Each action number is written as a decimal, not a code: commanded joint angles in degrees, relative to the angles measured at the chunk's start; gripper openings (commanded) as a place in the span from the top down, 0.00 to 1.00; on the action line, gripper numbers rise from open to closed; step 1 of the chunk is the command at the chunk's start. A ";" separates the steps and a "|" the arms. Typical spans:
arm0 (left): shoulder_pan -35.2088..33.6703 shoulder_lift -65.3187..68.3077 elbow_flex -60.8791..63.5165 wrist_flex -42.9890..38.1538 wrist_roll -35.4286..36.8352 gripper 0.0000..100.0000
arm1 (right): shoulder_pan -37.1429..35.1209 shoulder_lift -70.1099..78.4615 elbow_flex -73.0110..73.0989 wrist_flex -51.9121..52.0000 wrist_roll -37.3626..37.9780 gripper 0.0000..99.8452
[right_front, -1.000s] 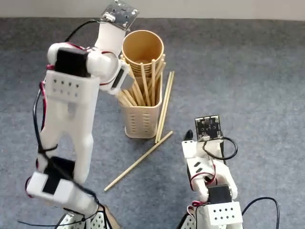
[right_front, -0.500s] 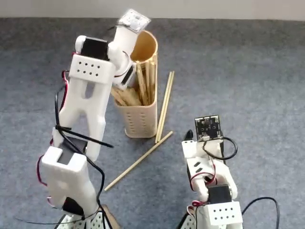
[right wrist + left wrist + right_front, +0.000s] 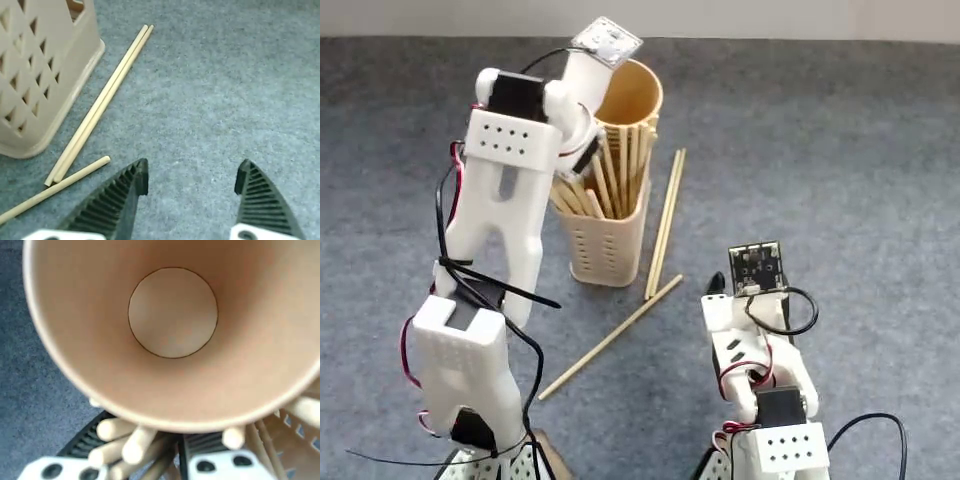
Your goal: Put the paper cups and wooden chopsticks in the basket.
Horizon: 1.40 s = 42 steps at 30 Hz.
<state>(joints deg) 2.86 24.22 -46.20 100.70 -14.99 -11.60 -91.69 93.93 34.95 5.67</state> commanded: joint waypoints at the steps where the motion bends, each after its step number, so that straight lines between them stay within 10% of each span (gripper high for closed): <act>1: -7.25 -0.57 -1.54 0.18 -2.90 1.00 | -0.13 -0.75 -0.13 -0.75 0.70 0.72; 12: -12.97 -0.75 -1.36 0.26 -3.25 0.98 | -0.13 -0.75 -0.13 -0.75 0.70 0.72; 19: -14.90 -3.12 -4.09 0.26 -2.02 0.76 | -0.13 -0.75 -0.13 -0.75 0.70 0.72; 42: -22.64 -35.91 -8.04 -2.11 1.85 0.76 | -0.13 -0.75 -0.13 -0.57 0.70 0.72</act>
<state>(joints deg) -14.99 -5.58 -52.62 100.09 -16.31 -11.60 -91.69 93.93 34.95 5.67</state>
